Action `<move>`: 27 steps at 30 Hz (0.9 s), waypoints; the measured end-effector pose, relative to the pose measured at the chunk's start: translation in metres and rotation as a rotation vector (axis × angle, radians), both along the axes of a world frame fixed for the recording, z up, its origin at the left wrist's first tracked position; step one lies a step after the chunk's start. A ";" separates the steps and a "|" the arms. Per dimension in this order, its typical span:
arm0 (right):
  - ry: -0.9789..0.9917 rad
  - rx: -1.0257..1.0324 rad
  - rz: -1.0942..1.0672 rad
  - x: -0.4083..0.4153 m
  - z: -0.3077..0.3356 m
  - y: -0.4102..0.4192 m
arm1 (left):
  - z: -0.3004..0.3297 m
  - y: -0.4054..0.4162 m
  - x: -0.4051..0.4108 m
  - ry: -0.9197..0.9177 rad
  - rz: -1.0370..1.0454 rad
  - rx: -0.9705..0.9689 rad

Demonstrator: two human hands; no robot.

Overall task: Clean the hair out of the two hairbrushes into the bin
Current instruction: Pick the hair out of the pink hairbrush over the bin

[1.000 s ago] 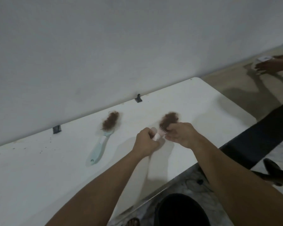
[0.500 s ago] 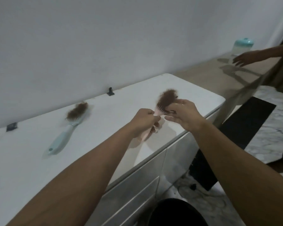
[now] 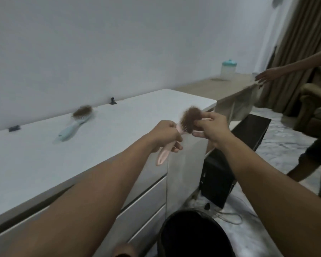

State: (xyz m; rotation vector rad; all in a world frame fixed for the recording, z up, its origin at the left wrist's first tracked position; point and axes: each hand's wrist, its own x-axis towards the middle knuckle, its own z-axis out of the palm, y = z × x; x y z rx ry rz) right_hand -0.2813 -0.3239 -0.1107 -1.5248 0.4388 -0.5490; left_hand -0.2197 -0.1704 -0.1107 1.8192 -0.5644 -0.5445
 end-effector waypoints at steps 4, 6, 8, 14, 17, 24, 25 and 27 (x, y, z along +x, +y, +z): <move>0.047 -0.060 0.036 -0.041 -0.031 0.009 | -0.027 0.006 -0.033 -0.021 -0.038 0.060; 0.075 -0.050 0.047 -0.054 -0.047 0.013 | -0.049 0.008 -0.043 0.002 -0.042 0.072; 0.124 -0.007 0.059 -0.064 -0.064 0.017 | -0.072 0.010 -0.052 0.054 -0.031 0.079; 0.257 0.010 0.079 -0.083 -0.122 0.018 | -0.129 0.012 -0.075 0.037 0.101 0.188; 0.317 0.020 0.044 -0.090 -0.152 0.015 | -0.160 0.011 -0.080 -0.032 0.133 0.262; 0.387 0.050 0.007 -0.102 -0.211 0.016 | -0.222 0.008 -0.091 -0.088 0.057 0.452; 0.413 0.000 0.033 -0.104 -0.220 0.014 | -0.231 0.007 -0.091 -0.093 0.040 0.480; 0.440 -0.053 0.090 -0.107 -0.241 0.011 | -0.247 0.005 -0.092 -0.098 0.010 0.534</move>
